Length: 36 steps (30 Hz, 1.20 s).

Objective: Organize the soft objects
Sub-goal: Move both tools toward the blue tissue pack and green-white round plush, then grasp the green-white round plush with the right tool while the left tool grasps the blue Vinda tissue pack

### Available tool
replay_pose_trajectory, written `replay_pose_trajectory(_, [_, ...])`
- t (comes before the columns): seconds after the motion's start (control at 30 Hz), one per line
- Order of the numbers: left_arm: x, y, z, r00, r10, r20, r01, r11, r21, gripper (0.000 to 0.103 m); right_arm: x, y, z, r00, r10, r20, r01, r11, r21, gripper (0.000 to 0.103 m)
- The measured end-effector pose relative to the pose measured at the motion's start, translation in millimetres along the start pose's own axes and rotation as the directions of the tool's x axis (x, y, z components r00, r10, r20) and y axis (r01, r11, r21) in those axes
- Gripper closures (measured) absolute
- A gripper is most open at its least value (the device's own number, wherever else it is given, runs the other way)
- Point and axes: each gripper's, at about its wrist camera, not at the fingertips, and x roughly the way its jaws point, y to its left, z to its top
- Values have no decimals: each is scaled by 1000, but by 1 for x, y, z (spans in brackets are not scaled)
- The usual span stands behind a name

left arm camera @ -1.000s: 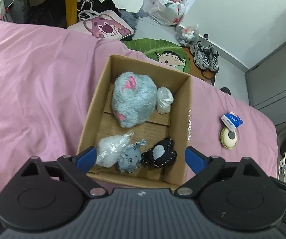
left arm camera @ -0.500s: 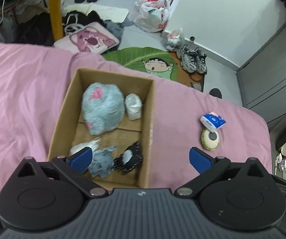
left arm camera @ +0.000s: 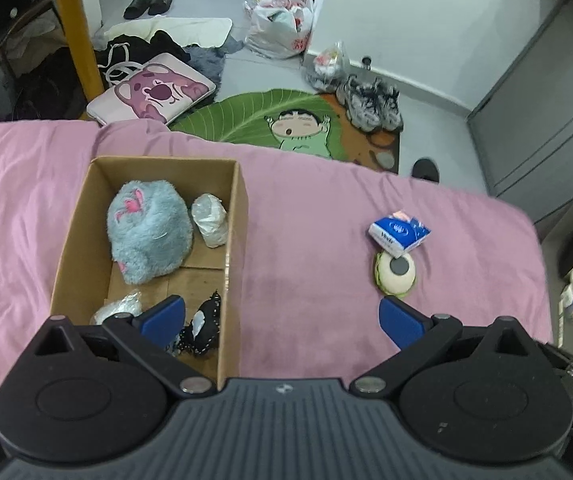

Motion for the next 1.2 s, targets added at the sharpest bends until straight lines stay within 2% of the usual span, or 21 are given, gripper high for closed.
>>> replay_pose_trajectory(0.43, [45,-48,25,999,17,-51,-14,998,59,1,29,-29,4,999,-47,3,47,998,-43,13])
replay_pose_trajectory(0.67, [74,-59,42,997,20,-80,-14,997,72,1,59,-39,8,998,-66,-22,64,996,-67,28])
replay_pose_trajectory(0.77, [88,-63,48,995,11,-103,-3,997,75,3,72,-40,9,997,-71,-25,68,994,-91,30])
replay_pose_trajectory(1.07, [128,-84,63,986,-1,-166,21,993,116,3,105,-41,17,995,-60,-77,52,994,-98,43])
replay_pose_trajectory(1.13, [135,-89,65,984,-5,-179,27,992,123,3,111,-43,19,994,-66,-89,58,994,-90,49])
replay_pose_trajectory(1.2, [141,-95,66,982,-8,-191,33,991,131,3,115,-47,20,993,-54,-100,47,996,-74,64])
